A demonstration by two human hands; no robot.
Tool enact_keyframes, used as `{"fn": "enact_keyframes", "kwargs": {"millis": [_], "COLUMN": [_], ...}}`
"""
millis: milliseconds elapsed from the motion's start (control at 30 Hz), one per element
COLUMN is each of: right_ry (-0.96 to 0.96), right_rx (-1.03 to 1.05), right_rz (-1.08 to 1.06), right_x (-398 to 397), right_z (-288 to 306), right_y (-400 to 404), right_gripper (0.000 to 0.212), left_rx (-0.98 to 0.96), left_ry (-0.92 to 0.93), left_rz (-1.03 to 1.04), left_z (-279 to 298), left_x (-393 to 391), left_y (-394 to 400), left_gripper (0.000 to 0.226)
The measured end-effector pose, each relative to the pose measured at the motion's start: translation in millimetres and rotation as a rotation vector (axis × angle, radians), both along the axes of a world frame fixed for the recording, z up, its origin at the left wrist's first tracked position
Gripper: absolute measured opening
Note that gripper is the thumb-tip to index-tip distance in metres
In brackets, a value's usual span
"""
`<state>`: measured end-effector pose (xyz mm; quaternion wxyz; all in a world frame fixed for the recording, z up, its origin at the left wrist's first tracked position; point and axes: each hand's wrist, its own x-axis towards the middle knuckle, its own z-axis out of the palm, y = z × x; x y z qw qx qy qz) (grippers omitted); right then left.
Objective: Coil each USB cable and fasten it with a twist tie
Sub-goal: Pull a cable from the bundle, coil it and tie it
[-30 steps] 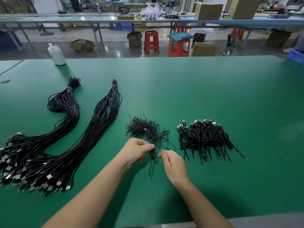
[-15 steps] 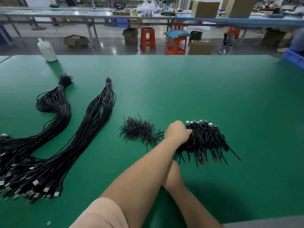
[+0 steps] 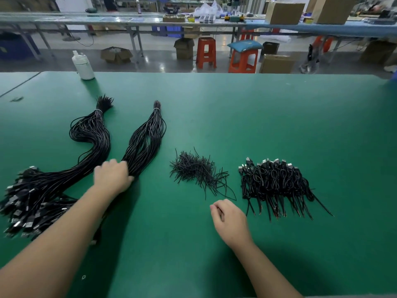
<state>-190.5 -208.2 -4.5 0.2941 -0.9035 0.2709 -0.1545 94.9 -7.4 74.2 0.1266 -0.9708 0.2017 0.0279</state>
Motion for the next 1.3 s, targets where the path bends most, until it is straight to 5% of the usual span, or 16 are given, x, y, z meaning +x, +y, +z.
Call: {"fn": "enact_keyframes", "kwargs": {"millis": [167, 400, 633, 767, 867, 1033, 1200, 1300], "right_ry": [0.024, 0.037, 0.034, 0.035, 0.028, 0.021, 0.018, 0.015], "right_rx": [-0.021, -0.021, -0.017, -0.024, -0.018, -0.020, -0.015, -0.022], "right_rz": [-0.023, -0.031, -0.031, -0.036, -0.031, -0.020, -0.025, -0.025], "right_x": [-2, -2, -1, -1, -2, -3, -2, -3], "right_z": [4, 5, 3, 3, 4, 6, 6, 5], "right_y": [3, 4, 3, 3, 4, 5, 5, 5], "right_gripper": [0.026, 0.027, 0.027, 0.027, 0.026, 0.026, 0.026, 0.026], "left_rx": [-0.109, -0.091, -0.173, -0.115, -0.095, -0.119, -0.759, -0.600], "left_ry": [0.119, -0.070, 0.030, 0.321, 0.236, 0.073, 0.616, 0.722], "left_rz": [0.105, 0.024, -0.061, -0.208, -0.260, -0.161, -0.053, -0.084], "left_z": [-6, 11, 21, 14, 13, 17, 25, 27], "left_x": [14, -4, -17, -38, -52, -53, -47, -50], "left_y": [50, 44, 43, 40, 35, 39, 48, 56], "left_gripper": [0.038, 0.011, 0.022, 0.060, 0.073, 0.042, 0.021, 0.011]}}
